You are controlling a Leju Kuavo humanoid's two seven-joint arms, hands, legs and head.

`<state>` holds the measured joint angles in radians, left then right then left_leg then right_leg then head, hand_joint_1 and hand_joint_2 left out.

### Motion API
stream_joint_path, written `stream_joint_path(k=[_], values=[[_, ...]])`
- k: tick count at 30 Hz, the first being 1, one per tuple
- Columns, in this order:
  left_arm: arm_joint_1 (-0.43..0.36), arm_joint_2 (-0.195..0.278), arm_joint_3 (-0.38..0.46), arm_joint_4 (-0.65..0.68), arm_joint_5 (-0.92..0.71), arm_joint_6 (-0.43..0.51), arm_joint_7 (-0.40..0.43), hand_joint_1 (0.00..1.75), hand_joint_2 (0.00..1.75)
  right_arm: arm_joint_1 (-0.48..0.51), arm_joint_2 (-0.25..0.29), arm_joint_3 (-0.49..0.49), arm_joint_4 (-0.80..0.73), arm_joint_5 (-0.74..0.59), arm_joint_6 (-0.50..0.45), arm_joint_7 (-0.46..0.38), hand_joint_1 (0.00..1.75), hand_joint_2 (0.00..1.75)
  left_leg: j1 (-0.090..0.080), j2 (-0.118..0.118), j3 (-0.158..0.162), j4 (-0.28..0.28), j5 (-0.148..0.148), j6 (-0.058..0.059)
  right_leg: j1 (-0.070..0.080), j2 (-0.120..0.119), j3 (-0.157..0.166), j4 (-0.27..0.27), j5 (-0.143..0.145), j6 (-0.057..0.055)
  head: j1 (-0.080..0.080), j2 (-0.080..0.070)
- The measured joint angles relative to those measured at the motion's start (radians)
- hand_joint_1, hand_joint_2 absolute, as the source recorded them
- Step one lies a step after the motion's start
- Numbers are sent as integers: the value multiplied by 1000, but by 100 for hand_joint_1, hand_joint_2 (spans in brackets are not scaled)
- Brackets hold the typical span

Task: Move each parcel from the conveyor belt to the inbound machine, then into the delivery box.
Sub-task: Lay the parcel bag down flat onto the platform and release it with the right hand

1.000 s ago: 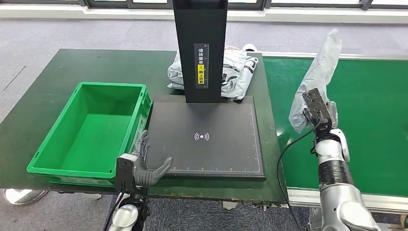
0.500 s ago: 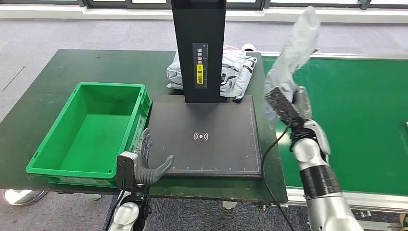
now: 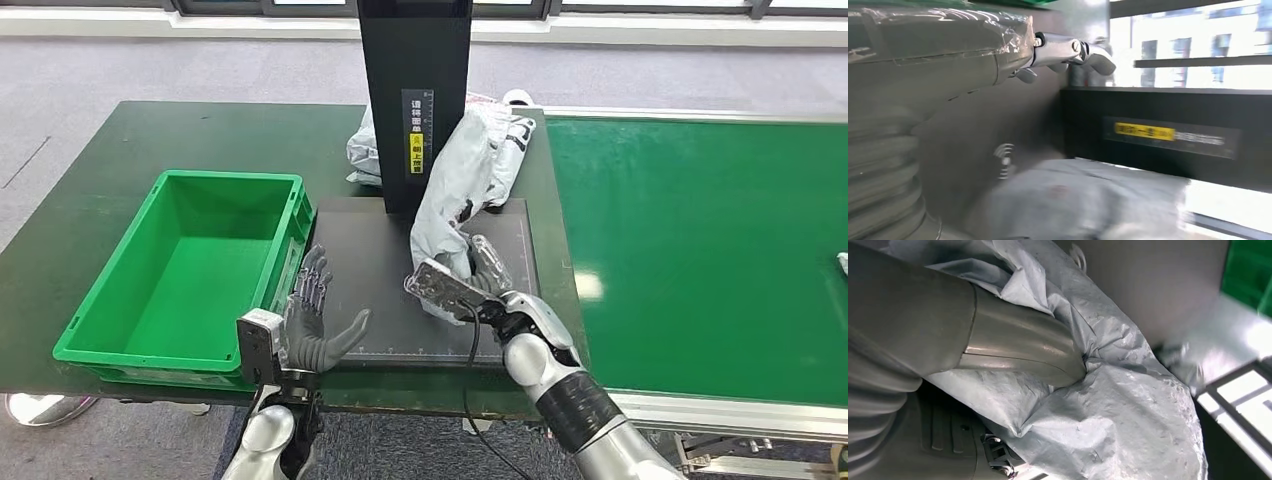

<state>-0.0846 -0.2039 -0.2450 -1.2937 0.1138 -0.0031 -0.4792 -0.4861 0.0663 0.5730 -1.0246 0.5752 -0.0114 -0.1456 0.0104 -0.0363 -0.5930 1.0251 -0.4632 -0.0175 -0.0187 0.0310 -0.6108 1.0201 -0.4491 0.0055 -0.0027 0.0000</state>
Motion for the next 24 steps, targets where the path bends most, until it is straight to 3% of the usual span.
stream_joint_path(k=[3, 4, 24], values=[[8, 10, -8, -28, 8, 4, -35, 0, 175, 12, -3, 17, 0, -7, 1, 3, 24, 175, 0, 0, 0, 0, 0, 0, 0, 0, 0, 0, 0, 0, 0, 0], [13, 13, -9, -37, 9, 4, -40, 0, 175, 14, -4, 19, 0, -9, 2, 5, 3, 175, 0, 0, 0, 0, 0, 0, 0, 0, 0, 0, 0, 0, 0, 0], [70, 31, -16, -98, -2, 3, -55, 0, 175, 25, -63, 2, -71, -5, 21, 72, 0, 175, 0, 0, 0, 0, 0, 0, 1, 1, 0, 0, 0, 0, 0, 0]])
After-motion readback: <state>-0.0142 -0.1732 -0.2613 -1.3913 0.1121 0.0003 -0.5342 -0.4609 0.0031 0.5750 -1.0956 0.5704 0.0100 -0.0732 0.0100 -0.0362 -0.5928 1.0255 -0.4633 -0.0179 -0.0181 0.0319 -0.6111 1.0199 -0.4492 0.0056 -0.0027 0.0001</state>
